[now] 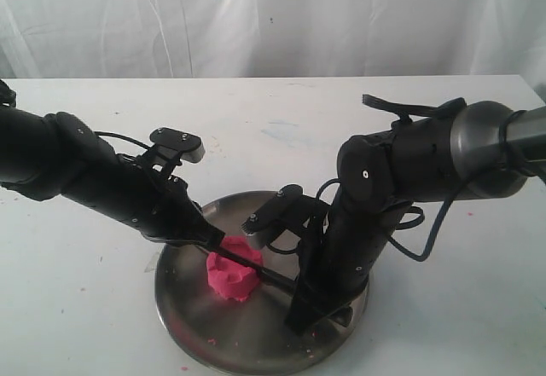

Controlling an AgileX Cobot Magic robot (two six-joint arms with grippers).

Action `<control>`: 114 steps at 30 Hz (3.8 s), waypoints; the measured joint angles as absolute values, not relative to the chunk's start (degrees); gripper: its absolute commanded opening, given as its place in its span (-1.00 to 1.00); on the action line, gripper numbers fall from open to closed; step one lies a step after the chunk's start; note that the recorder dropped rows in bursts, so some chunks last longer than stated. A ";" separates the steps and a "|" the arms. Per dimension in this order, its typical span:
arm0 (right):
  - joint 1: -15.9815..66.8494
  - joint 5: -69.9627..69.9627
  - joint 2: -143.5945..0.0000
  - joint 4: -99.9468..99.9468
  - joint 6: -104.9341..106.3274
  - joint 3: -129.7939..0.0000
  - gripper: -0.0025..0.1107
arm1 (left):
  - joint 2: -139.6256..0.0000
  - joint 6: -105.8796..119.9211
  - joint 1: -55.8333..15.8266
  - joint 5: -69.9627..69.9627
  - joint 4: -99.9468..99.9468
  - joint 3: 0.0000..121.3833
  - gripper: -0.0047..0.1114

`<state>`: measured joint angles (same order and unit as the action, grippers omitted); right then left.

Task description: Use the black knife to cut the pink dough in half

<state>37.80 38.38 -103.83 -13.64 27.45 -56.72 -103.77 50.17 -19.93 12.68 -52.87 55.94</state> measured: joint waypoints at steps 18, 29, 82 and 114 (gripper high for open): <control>37.80 38.16 -103.83 -13.64 27.45 -56.72 -0.96 | -105.18 51.03 -19.93 12.68 -52.99 55.94 -0.92; 37.80 37.93 -103.83 -13.39 27.21 -56.72 -0.96 | -105.45 51.21 -19.93 12.45 -53.71 55.94 -0.92; 37.80 35.31 -105.56 -14.95 27.57 -56.57 -0.72 | -105.90 51.31 -19.93 16.25 -53.70 57.81 -0.92; 37.80 37.03 -105.59 -15.06 28.05 -56.68 -0.96 | -105.90 51.20 -19.93 16.48 -53.70 57.81 -0.92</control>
<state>37.80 37.03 -105.59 -15.06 28.05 -56.68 -105.90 51.20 -19.93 16.48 -53.70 57.81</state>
